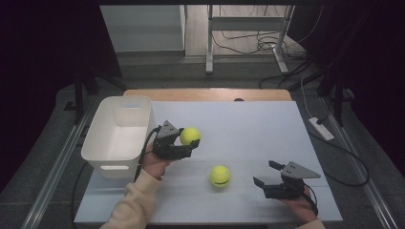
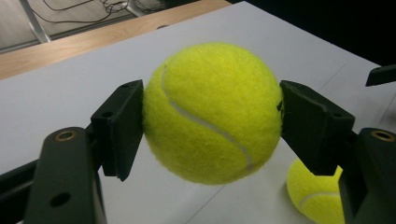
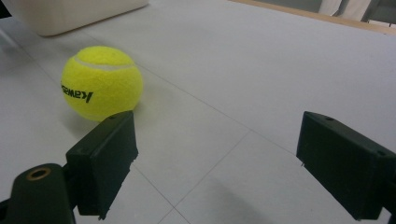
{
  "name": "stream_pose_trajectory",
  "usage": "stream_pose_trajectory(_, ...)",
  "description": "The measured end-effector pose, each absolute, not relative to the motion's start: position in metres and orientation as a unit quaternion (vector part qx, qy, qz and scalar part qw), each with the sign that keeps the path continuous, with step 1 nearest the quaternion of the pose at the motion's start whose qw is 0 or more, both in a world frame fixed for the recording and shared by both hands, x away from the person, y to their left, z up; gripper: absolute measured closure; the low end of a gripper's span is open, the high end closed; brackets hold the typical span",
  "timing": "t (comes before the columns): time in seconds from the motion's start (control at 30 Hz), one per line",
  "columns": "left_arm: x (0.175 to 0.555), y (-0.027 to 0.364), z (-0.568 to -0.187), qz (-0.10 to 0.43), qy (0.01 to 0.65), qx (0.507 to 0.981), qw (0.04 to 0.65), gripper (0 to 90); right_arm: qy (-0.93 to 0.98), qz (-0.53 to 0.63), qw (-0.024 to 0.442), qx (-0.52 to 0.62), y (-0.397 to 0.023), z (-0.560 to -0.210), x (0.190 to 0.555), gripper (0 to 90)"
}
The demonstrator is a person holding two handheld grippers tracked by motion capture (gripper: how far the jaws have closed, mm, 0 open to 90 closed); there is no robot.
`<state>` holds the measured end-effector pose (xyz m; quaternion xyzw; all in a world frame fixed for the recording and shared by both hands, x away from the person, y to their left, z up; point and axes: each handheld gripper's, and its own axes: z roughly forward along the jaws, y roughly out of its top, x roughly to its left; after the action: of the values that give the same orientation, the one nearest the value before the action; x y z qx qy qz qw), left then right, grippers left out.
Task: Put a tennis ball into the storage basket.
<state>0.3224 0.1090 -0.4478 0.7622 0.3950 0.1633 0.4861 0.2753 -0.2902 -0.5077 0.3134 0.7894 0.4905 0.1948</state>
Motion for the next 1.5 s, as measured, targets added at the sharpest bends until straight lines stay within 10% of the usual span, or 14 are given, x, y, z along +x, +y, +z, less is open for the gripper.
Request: stream_pose_trajectory(1.5, 0.297, 0.121, -0.409, 0.183, 0.359, 0.742, 0.536, 27.0, 0.789, 0.49, 0.199, 0.313, -0.292, -0.508, 0.275, 12.5)
